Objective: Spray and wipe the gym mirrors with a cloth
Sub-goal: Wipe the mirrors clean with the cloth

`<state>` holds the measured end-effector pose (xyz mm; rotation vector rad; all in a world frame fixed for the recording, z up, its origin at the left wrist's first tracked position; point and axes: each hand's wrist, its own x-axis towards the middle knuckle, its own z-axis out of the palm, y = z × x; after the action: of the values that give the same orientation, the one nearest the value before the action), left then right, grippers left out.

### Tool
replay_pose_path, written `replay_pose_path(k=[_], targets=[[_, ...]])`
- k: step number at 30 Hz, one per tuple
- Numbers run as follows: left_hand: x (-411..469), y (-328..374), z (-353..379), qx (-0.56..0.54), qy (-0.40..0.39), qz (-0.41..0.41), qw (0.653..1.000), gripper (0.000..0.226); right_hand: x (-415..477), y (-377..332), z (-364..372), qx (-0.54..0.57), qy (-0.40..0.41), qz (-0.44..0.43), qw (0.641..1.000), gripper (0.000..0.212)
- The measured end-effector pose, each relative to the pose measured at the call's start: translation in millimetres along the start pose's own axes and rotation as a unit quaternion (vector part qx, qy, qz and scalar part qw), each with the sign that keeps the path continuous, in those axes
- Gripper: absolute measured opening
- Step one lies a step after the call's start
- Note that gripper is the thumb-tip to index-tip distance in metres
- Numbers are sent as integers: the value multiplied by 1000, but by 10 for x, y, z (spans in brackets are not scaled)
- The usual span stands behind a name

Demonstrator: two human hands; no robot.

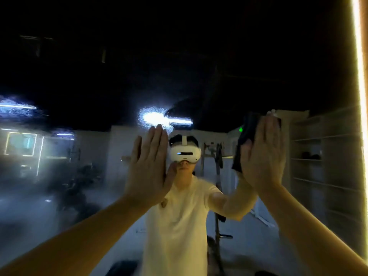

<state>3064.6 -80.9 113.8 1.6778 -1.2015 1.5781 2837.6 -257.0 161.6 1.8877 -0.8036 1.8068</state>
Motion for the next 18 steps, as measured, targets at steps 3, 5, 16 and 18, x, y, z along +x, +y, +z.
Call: replay_pose_path(k=[3, 5, 16, 18], targets=[[-17, -94, -52, -53, -4, 29, 998, 74, -88, -355, 29, 6, 7, 101, 995, 67], [-88, -239, -138, -85, 12, 55, 995, 75, -131, -774, 114, 10, 12, 84, 996, 67], [-634, -1116, -311, -31, 0, 16, 999, 72, -355, -2317, 479, -9, -14, -230, 973, 63], [-661, -1024, -261, -45, 3, 15, 999, 71, -404, -2107, 412, -10, -44, -306, 951, 63]])
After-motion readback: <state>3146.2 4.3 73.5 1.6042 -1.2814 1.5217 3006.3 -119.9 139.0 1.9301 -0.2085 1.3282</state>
